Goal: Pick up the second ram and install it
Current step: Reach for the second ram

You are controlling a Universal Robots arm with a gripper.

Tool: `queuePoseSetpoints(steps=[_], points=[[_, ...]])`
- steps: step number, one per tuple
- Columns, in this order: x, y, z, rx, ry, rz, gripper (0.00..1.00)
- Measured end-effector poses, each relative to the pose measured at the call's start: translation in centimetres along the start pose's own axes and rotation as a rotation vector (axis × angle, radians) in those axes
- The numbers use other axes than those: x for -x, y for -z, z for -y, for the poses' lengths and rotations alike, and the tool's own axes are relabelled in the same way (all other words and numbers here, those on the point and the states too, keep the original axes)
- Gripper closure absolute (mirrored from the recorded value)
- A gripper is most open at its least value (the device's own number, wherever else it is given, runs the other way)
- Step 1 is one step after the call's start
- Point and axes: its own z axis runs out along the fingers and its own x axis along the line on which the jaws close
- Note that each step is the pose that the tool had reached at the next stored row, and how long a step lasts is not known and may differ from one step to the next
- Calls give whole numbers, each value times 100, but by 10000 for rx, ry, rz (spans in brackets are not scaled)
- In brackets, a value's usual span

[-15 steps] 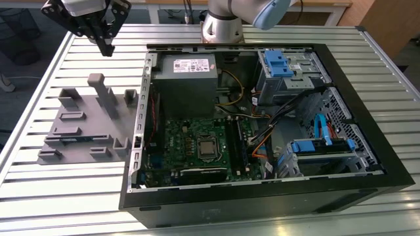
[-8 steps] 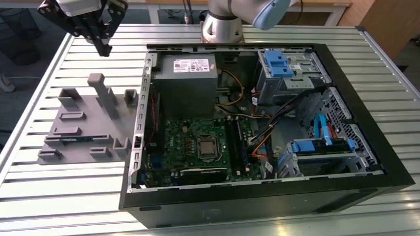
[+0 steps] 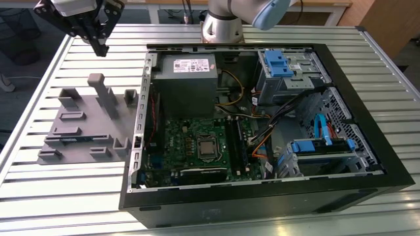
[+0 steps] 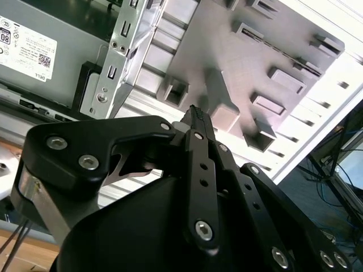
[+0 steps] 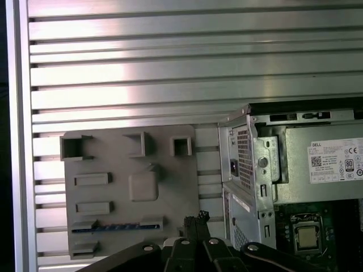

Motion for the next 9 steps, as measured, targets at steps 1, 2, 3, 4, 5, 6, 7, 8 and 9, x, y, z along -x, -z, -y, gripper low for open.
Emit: queuePoseSetpoints(steps=[1, 2, 3, 4, 5, 6, 7, 8, 9], points=[[-7, 0, 0, 0, 0, 0, 89], [-14, 1, 1, -1, 0, -1, 89], [-20, 1, 1, -1, 0, -1, 89], [-28, 1, 2, 0, 0, 0, 89], [-34, 1, 3, 0, 0, -1, 89], [-42, 1, 3, -1, -1, -1, 89], [-49, 1, 4, 0, 0, 0, 89], [-56, 2, 4, -1, 0, -1, 89], [-64, 2, 5, -1, 0, -1, 89]])
